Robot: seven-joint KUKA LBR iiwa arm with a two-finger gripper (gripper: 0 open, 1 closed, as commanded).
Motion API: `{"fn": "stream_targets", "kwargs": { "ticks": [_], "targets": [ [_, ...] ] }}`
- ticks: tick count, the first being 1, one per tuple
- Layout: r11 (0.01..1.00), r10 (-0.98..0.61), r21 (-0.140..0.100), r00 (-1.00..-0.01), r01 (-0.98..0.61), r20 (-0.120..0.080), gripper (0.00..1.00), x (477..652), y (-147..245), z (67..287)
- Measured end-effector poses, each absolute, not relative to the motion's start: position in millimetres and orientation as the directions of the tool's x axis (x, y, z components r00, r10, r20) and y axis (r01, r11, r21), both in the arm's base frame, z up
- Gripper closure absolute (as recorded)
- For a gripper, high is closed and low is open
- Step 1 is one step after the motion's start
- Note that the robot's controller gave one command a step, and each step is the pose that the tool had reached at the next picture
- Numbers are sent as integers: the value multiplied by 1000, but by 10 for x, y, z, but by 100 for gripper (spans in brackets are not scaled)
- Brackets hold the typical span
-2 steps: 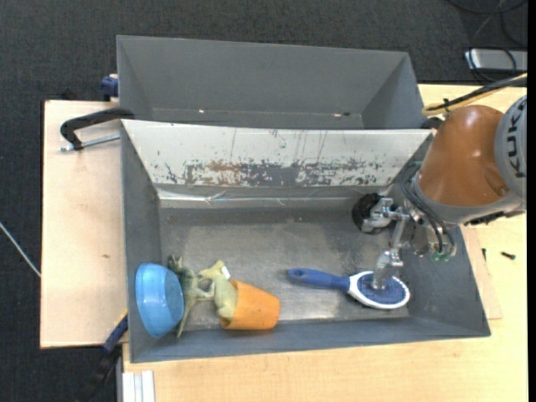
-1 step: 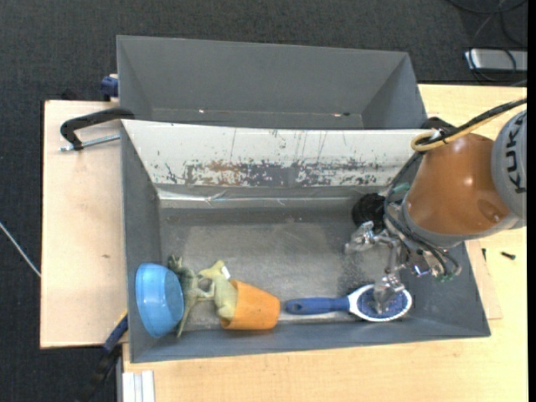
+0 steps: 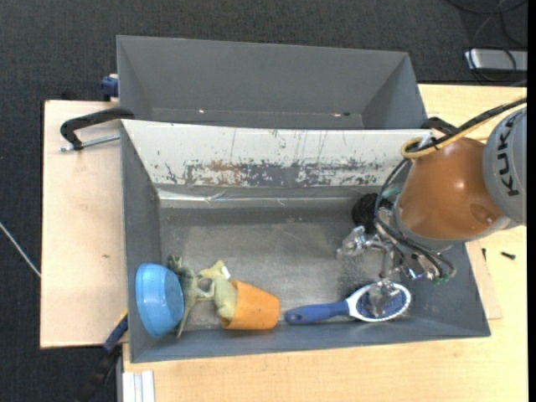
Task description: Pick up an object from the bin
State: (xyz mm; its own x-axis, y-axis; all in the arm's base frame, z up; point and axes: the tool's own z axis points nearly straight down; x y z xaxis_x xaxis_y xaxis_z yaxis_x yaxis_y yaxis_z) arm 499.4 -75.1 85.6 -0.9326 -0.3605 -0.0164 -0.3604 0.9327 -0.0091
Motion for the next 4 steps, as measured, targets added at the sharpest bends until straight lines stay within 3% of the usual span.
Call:
{"fn": "stream_targets", "kwargs": {
  "ticks": [1,2,3,4],
  "targets": [
    [918,-397,15,-918,-397,26,0,5370,-892,779],
    [918,-398,12,-917,-397,25,100,5365,-896,781],
    [517,-856,-10,-517,-856,-9,100,4944,-706,1537],
    [528,-849,-10,-528,-849,-7,100,5048,-613,2230]
  ]
}}
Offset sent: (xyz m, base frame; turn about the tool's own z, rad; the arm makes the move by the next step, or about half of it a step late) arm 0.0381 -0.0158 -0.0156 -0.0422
